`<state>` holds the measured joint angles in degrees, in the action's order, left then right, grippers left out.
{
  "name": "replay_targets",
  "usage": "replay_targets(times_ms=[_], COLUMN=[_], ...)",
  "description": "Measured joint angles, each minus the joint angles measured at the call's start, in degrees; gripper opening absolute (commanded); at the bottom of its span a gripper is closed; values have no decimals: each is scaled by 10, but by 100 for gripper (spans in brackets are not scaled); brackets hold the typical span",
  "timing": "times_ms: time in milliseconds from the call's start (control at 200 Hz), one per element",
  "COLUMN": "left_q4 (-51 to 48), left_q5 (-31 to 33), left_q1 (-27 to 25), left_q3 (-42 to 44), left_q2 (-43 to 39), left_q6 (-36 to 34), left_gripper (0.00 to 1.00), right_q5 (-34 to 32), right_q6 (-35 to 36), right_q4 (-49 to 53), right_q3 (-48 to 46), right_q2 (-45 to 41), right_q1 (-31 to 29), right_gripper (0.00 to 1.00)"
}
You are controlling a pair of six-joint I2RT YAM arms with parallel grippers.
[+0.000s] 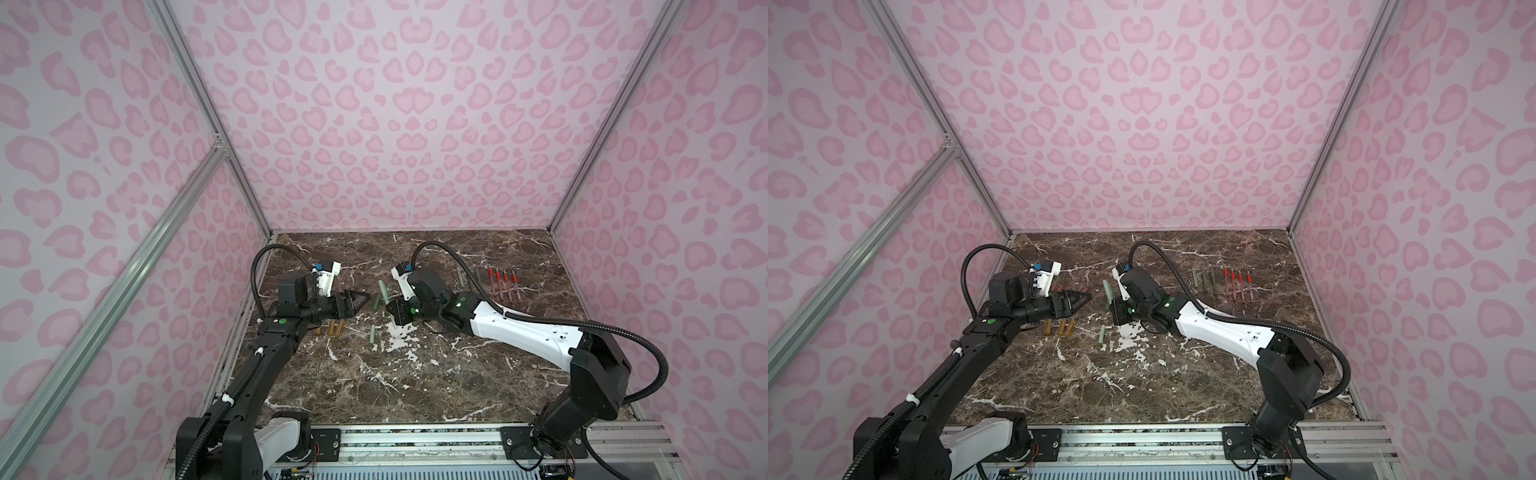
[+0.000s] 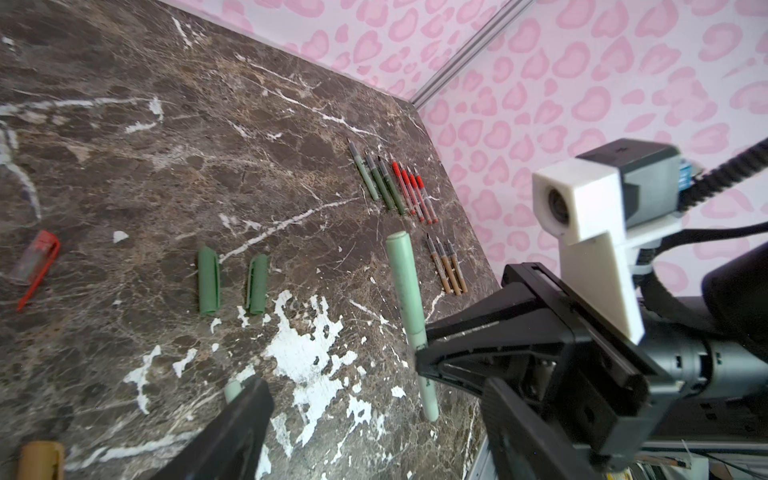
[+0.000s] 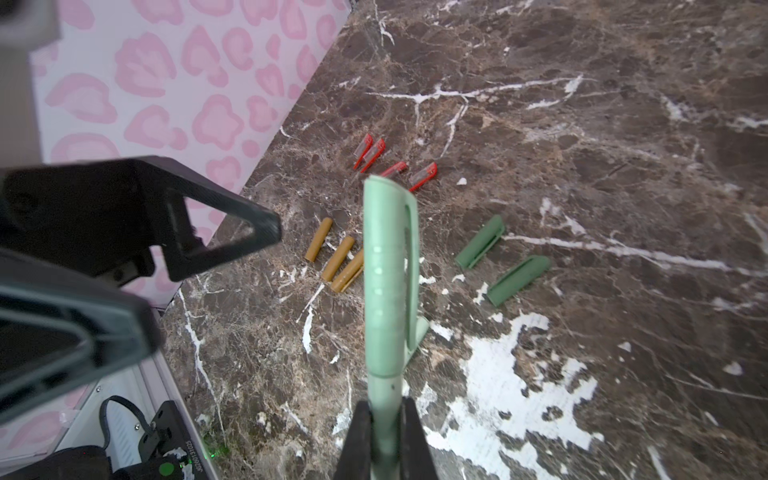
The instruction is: Open the pen caps
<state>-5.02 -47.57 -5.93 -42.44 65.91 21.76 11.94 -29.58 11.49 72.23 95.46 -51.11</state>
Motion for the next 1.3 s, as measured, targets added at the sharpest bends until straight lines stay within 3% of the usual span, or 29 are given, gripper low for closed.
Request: replay_targets(times_ms=[115, 240, 425, 505, 560, 705, 880, 985, 1060, 1190, 1300], left_q4=[1, 8, 8, 8, 8, 4, 2, 7, 8, 5, 4], left_q5=[0, 0, 0, 2, 0, 10, 18, 19, 20, 22, 26], left_q1=[-10, -19, -23, -23, -23, -24, -24, -23, -23, -23, -21], left_q3=[-12, -19, -30, -30, -30, -32, -31, -30, -30, -31, -30], left_q2=[19, 33, 44, 45, 45, 42, 40, 31, 30, 30, 30], left_q6=[11, 18, 27, 32, 35, 37, 37, 39, 41, 42, 42], left_gripper=[69, 49, 38, 15, 6, 4, 4, 3, 4, 4, 4], right_q5=[3, 3, 9, 9, 5, 4, 2, 4, 5, 18, 21], right_q6=[-3, -2, -2, -1, 0, 2, 2, 2, 2, 2, 3], right_q4=[-3, -7, -6, -7, -6, -6, -6, -9, -9, -10, -13], right_q3=[12, 24, 37, 45, 50, 52, 61, 58, 59, 59, 59], right_q2=[13, 21, 34, 39, 44, 47, 56, 60, 70, 76, 77], right_q1=[-12, -26, -37, -40, -41, -44, -45, -46, -46, -46, -45], right_gripper=[0, 0, 0, 0, 0, 1, 20, 23, 19, 0, 0])
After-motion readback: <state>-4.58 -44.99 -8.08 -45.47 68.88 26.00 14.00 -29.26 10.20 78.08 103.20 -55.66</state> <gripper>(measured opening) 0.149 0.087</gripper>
